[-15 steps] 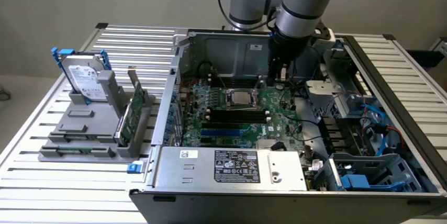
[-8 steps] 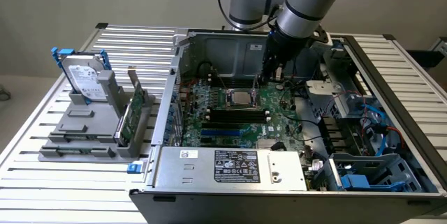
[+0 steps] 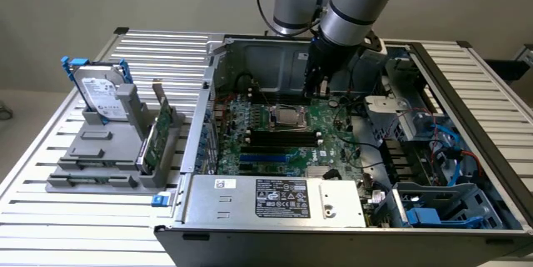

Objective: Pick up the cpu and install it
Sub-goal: 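Place the cpu into insertion slot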

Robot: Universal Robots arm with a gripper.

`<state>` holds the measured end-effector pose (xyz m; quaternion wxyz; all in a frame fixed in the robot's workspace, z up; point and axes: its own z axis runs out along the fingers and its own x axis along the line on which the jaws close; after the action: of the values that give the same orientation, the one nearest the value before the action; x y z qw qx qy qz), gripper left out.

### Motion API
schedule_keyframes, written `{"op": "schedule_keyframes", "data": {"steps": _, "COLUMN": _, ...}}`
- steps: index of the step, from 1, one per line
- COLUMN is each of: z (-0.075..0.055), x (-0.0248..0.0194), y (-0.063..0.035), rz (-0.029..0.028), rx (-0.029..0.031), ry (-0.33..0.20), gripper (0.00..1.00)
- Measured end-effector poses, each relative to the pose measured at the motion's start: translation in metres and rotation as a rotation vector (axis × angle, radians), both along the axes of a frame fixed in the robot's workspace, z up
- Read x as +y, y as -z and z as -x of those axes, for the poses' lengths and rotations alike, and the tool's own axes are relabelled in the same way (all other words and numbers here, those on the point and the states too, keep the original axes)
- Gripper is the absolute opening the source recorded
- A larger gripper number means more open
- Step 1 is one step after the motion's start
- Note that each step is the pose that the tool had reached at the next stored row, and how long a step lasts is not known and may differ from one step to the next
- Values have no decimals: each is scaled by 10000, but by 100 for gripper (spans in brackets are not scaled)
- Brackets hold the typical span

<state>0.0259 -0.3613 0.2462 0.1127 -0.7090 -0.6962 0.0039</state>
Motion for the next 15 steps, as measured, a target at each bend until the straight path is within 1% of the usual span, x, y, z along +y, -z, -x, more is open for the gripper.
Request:
{"op": "schedule_keyframes", "data": {"steps": 4, "z": 139, "x": 0, "y": 11, "rz": -1, "rx": 0, "ry": -38, "gripper": 11}}
{"op": "schedule_keyframes", "data": {"steps": 9, "z": 344, "x": 0, "y": 32, "rz": 0, "rx": 0, "ry": -62, "gripper": 11}}
{"op": "schedule_keyframes", "data": {"steps": 12, "z": 449, "x": 0, "y": 63, "rz": 0, "rx": -1, "ry": -97, "gripper": 11}}
{"op": "schedule_keyframes", "data": {"steps": 15, "z": 515, "x": 0, "y": 105, "rz": -1, "rx": -26, "ry": -141, "gripper": 11}}
